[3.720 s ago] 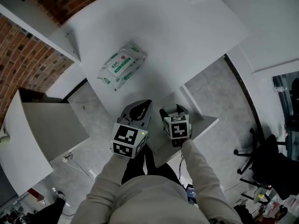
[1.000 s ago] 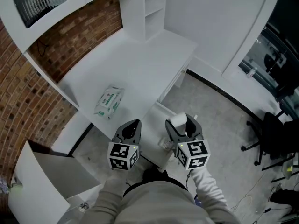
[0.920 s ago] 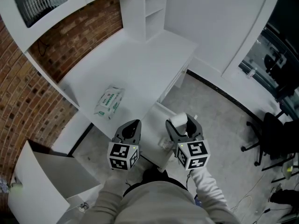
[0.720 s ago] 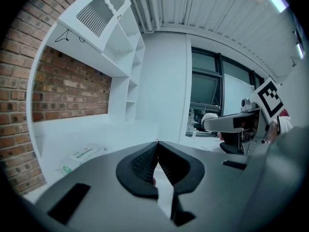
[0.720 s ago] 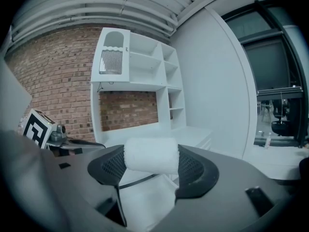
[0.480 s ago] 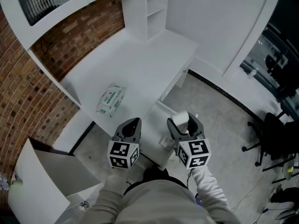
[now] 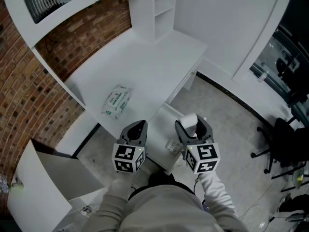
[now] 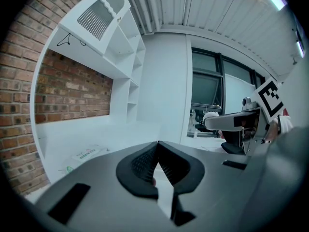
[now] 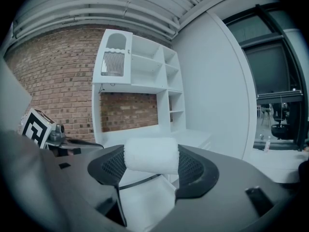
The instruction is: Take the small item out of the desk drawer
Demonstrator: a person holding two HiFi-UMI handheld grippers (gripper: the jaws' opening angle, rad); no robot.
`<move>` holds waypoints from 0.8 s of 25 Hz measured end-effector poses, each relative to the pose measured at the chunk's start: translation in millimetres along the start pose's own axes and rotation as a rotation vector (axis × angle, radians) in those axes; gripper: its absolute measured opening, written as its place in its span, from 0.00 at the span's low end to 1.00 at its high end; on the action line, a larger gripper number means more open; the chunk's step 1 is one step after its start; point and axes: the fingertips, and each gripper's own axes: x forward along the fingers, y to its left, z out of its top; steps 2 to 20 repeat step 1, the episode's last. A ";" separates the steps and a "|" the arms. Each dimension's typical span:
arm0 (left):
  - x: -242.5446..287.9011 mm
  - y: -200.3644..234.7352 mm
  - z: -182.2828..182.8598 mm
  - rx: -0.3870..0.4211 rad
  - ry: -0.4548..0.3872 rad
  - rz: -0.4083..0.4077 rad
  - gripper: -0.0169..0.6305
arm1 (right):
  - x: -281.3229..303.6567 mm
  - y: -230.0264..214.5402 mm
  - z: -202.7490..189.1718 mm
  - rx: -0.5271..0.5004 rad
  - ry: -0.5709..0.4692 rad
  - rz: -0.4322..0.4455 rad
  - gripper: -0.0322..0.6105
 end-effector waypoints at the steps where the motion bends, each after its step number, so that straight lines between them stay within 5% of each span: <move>1: 0.8 -1.6 0.4 0.001 0.000 -0.004 0.05 | -1.4 -1.2 -0.2 0.001 0.001 -0.003 0.55; 20: 0.8 -1.6 0.4 0.001 0.000 -0.004 0.05 | -1.4 -1.2 -0.2 0.001 0.001 -0.003 0.55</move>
